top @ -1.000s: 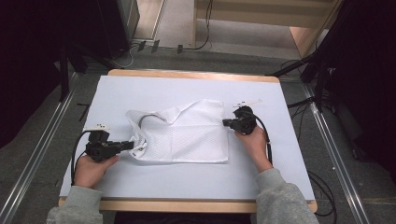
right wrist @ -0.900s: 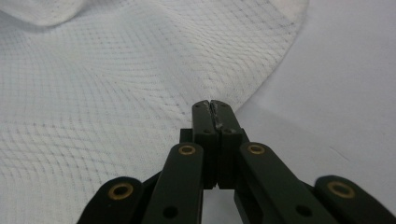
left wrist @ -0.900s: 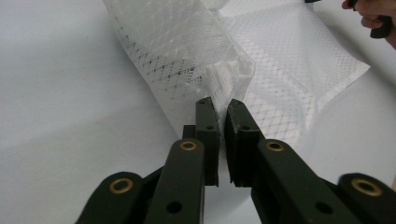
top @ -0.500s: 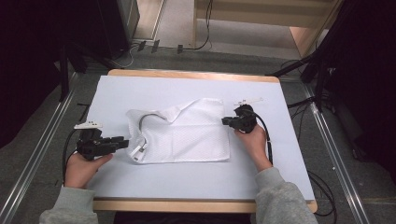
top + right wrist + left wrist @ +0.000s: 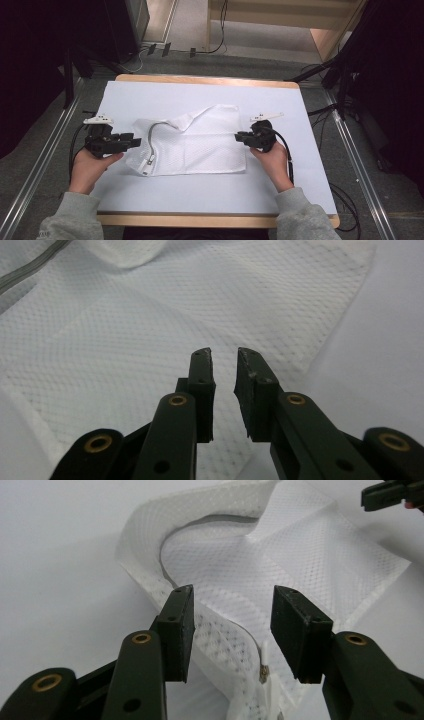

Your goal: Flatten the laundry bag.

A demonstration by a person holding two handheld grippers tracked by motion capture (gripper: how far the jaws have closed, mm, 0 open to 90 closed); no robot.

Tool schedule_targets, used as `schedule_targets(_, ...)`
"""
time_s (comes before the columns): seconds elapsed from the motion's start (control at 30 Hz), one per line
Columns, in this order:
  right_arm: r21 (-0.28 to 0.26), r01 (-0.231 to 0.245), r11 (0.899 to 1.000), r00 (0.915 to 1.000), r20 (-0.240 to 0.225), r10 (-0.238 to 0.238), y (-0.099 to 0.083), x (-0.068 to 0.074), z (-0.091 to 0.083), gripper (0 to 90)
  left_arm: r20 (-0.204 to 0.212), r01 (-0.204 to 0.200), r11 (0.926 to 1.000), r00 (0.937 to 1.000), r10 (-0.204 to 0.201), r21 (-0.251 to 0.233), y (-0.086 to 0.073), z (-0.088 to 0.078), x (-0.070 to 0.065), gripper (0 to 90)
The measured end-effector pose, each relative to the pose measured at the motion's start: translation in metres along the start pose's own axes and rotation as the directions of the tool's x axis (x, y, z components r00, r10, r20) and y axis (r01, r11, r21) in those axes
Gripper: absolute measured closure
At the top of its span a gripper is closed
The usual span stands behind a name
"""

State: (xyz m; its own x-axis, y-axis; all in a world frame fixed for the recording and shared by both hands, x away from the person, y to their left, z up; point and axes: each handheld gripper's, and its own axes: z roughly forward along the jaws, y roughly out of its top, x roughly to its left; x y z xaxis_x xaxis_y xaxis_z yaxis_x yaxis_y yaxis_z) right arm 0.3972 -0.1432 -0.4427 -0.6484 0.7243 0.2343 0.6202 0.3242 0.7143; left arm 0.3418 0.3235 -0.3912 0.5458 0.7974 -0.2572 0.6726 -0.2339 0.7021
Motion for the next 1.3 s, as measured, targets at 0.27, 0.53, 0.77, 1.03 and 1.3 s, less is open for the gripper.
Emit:
schedule_targets(0.27,0.019,0.027,0.999,0.9992,-0.031,-0.027,-0.016,0.015,-0.006,78.5,-0.003,-0.034,0.9994,0.9994,0.034,0.002,0.025,0.010,0.007,49.1)
schedule_targets(0.53,0.025,0.035,0.999,0.9991,-0.024,-0.035,-0.030,0.021,-0.017,75.0,0.005,-0.115,0.9933,0.9933,0.115,0.012,0.058,0.024,0.004,38.5)
schedule_targets(0.77,0.035,0.005,0.999,1.0000,0.006,-0.005,-0.040,0.016,-0.021,66.3,0.026,-0.145,0.9886,0.9893,0.144,0.043,0.070,0.048,0.011,32.1)
schedule_targets(1.03,0.049,-0.026,0.998,0.9981,0.057,0.023,-0.049,0.007,-0.013,51.9,0.011,-0.142,0.9845,0.9898,0.142,0.103,0.066,0.074,0.019,47.1)
schedule_targets(1.3,0.038,0.009,0.999,0.9952,0.097,-0.013,-0.050,0.014,-0.002,54.0,0.008,-0.053,0.9946,0.9986,0.052,0.089,0.056,0.078,0.035,86.2)
